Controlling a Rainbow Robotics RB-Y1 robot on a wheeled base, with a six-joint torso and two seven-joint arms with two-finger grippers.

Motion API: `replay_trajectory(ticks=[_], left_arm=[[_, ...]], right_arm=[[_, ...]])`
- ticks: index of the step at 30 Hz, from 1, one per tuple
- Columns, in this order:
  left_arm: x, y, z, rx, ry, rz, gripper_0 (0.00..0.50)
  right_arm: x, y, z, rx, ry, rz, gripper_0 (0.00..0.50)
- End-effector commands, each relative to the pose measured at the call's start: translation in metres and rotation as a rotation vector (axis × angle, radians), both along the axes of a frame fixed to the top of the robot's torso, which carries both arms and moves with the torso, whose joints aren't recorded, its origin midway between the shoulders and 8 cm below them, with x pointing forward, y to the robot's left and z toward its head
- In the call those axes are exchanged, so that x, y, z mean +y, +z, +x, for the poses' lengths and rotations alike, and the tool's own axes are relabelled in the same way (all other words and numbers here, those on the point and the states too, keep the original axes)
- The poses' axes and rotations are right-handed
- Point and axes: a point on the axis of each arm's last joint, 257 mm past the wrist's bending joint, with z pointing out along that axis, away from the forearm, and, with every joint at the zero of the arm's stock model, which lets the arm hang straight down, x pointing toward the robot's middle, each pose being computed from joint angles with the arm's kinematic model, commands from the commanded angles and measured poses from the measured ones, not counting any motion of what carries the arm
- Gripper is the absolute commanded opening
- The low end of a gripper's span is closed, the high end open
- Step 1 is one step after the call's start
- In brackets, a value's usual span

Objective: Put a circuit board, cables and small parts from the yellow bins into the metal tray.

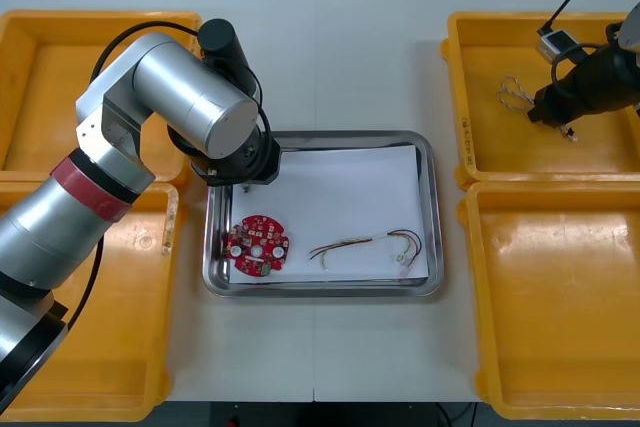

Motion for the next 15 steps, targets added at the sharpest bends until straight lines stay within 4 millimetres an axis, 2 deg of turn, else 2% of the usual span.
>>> replay_trajectory(ticks=[1,5,6,8,9,10,15], left_arm=[[-0.027,0.025,0.009,-0.05,0.008,-0.045,0.5],[-0.027,0.025,0.009,-0.049,0.01,-0.047,0.5],[-0.027,0.026,0.009,-0.048,0.01,-0.045,0.5],[-0.025,0.028,0.009,-0.044,0.012,-0.034,0.5],[-0.024,0.03,0.008,-0.041,0.013,-0.027,0.5],[-0.023,0.033,0.008,-0.039,0.013,-0.017,0.5],[-0.018,0.048,0.008,-0.025,0.026,-0.013,0.5]], right_arm=[[0.006,-0.003,0.002,-0.023,0.022,0.022,0.5],[0.008,-0.009,0.002,-0.034,0.016,0.047,0.5],[0.008,-0.01,0.002,-0.034,0.015,0.049,0.447],[0.007,-0.011,0.001,-0.035,0.016,0.046,0.175],[0.007,-0.012,0.001,-0.035,0.017,0.044,0.056],[0.007,-0.013,0.001,-0.034,0.016,0.045,0.0],[0.006,-0.013,0.001,-0.036,0.026,0.036,0.0]])
